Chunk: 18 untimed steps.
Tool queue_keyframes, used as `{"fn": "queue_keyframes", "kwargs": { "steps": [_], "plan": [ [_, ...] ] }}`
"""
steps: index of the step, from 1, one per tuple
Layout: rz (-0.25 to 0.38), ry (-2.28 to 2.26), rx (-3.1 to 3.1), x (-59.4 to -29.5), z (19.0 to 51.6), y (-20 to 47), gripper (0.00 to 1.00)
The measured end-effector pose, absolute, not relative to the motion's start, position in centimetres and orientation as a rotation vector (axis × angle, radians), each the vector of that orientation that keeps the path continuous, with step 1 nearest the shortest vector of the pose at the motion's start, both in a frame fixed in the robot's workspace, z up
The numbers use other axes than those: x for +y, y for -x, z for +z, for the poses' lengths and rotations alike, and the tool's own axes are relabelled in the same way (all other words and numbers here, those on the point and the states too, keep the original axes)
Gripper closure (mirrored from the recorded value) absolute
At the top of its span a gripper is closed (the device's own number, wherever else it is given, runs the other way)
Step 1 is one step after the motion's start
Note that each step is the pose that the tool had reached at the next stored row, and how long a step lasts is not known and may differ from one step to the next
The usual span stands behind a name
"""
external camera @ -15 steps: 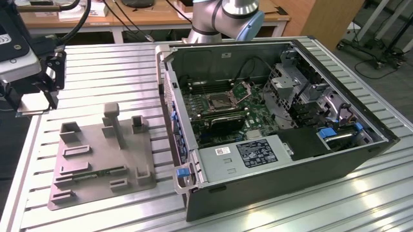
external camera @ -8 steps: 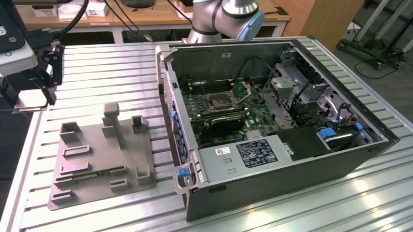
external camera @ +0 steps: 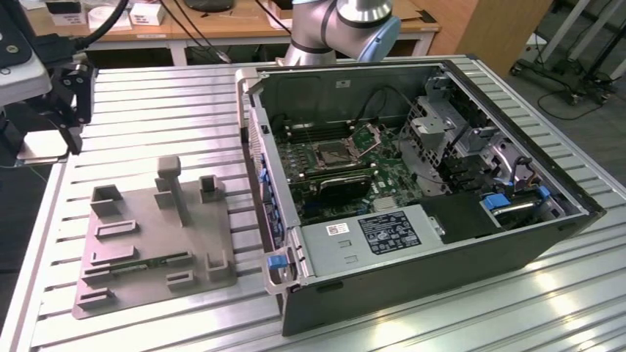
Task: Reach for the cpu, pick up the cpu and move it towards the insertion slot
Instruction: 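Pick up the cpu and move it towards the insertion slot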
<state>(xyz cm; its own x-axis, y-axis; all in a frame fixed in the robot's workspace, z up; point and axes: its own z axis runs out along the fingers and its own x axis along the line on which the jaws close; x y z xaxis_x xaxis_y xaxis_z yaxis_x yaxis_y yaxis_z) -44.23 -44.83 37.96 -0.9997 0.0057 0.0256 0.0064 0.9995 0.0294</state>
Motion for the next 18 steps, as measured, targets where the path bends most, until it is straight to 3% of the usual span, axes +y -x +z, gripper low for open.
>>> {"fn": "queue_keyframes", "kwargs": {
  "steps": [18],
  "plan": [
    [-0.046,0.009,-3.117,-44.8,39.4,44.3,0.45]
  ]
}}
